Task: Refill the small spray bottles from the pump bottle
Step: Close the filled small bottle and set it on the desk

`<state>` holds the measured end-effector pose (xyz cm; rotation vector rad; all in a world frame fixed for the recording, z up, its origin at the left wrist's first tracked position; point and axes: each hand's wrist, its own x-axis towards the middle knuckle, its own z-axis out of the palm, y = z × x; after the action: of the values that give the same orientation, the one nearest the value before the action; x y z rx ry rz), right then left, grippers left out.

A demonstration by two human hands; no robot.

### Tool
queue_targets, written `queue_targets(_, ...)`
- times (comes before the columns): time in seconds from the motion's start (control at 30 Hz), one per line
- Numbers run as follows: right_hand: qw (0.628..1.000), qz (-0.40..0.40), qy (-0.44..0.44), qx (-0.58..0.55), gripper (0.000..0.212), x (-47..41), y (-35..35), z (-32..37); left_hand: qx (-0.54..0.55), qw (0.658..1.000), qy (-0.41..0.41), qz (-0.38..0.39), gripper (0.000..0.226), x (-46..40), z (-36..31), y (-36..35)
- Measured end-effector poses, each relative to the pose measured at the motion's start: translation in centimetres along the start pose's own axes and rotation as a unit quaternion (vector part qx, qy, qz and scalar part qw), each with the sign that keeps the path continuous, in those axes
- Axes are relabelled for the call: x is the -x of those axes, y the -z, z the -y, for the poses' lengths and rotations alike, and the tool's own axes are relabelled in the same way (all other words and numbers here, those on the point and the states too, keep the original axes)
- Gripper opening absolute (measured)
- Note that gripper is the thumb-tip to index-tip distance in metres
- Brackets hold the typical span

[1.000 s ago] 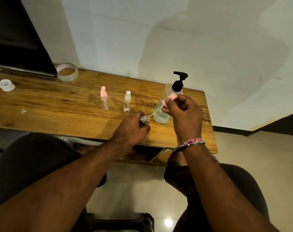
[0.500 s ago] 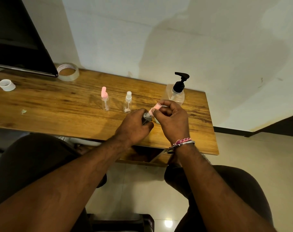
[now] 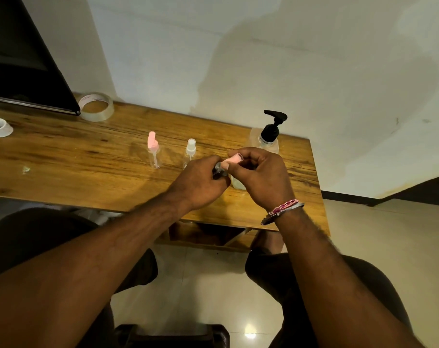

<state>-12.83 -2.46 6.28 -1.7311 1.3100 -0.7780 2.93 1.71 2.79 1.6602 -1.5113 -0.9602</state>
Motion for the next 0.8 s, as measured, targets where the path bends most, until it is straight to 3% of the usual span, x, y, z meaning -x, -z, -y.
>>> queue_targets(0.27, 0.992, -0.104, 0.0, 0.068, 0.035, 0.0, -2.1, 0.6, 0.024, 1.0, -0.01, -0.002, 0.016, -1.0, 0.5, -0.3)
queue_targets(0.5, 0.997, -0.037, 0.047, 0.053, 0.022, 0.3, -1.8, 0.9, 0.056, 0.998, -0.036, -0.021, 0.008, -1.2, 0.4, 0.4)
queue_targets(0.6, 0.998, -0.036, 0.026, 0.042, 0.017, 0.1, -1.6, 0.8, 0.06, 0.997, -0.042, -0.018, 0.006, -1.1, 0.3, 0.4)
queue_targets(0.8, 0.991, -0.116, 0.005, 0.065, 0.038, 0.5, -2.6, 1.2, 0.042, 0.998, -0.046, -0.025, 0.019, -0.8, 0.2, 0.3)
